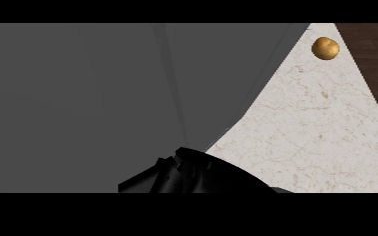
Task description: Pick up the wine, place it into the cabinet and close the cabinet
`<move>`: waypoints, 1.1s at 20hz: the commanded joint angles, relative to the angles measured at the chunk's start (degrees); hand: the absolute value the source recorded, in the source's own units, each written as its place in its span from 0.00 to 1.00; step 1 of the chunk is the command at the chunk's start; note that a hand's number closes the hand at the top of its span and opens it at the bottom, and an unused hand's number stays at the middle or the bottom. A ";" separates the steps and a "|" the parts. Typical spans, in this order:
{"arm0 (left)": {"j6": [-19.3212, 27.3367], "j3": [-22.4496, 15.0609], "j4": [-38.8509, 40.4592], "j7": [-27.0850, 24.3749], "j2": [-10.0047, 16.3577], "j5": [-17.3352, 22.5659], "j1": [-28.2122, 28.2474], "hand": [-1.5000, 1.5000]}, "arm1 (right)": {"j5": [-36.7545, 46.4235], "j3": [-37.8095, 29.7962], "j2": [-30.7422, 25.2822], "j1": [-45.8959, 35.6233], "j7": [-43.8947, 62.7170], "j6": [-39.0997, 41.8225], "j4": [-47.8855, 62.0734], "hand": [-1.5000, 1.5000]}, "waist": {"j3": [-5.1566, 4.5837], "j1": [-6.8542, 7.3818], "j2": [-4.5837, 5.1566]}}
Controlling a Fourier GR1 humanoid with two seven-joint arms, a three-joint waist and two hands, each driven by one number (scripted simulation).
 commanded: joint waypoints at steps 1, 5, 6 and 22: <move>-1.56 -0.33 -1.50 -1.18 -1.76 -2.46 3.51 1.00 | -3.29 -0.75 0.71 -10.56 -0.66 -7.29 6.31 1.00 | -0.01 0.29 -0.07; -4.24 1.26 1.36 -0.89 -2.24 -2.54 1.39 1.00 | -5.62 -0.60 0.73 -14.06 -4.22 -10.19 12.84 1.00 | -0.01 0.00 -0.03; -3.15 3.74 -1.70 1.77 -0.98 -0.25 1.20 1.00 | -4.93 -0.32 0.73 -9.23 -11.76 -4.59 17.50 1.00 | 0.03 0.15 0.10; -9.01 7.03 0.99 2.12 -5.65 -3.24 1.82 1.00 | -9.96 -13.06 -0.05 -13.79 -14.44 2.51 37.07 1.00 | 0.03 -0.38 0.04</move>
